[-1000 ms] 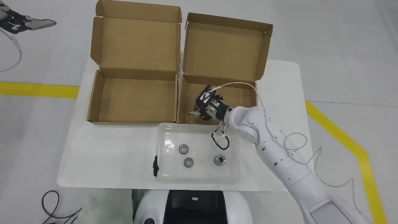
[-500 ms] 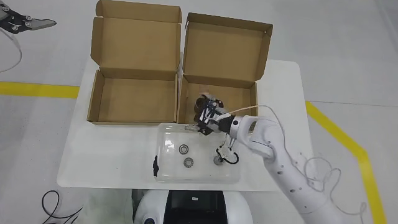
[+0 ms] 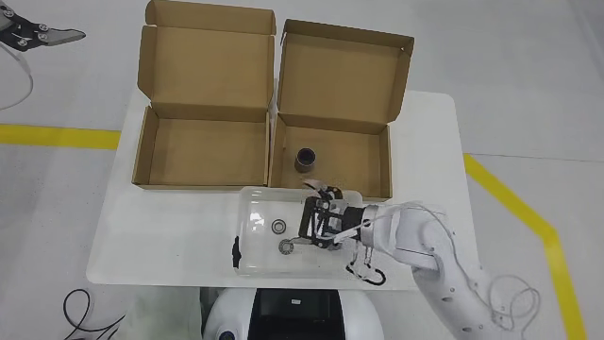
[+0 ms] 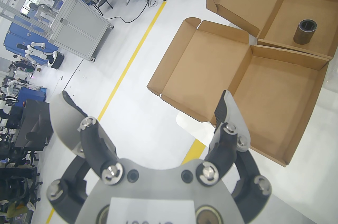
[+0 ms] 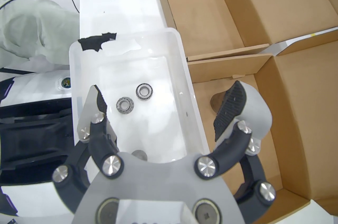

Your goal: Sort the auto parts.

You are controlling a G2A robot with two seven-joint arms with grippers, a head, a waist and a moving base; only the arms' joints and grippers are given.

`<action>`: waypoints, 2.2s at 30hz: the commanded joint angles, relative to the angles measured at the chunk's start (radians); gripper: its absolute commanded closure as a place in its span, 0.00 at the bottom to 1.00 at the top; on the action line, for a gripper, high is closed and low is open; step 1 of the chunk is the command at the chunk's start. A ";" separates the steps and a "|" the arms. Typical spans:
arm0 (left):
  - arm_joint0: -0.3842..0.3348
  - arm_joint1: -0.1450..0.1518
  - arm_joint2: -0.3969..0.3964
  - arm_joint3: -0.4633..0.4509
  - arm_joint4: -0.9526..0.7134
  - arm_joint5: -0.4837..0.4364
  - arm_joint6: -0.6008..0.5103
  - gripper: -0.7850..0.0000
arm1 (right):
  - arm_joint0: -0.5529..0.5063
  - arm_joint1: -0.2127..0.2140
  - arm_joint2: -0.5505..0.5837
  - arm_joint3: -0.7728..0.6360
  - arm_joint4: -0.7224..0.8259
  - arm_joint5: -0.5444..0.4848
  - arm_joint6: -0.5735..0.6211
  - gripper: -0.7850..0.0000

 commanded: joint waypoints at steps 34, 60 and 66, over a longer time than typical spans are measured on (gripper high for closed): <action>0.000 0.000 0.000 0.000 0.000 0.000 0.000 0.00 | -0.019 0.059 -0.085 0.066 -0.014 0.022 0.396 0.32; 0.000 0.000 0.000 0.000 0.000 0.000 0.000 0.00 | 0.148 0.102 -0.261 0.088 0.077 0.125 0.481 1.00; 0.000 0.000 0.000 0.000 0.000 0.000 0.000 0.00 | 0.143 0.109 -0.220 0.048 0.071 0.114 0.308 1.00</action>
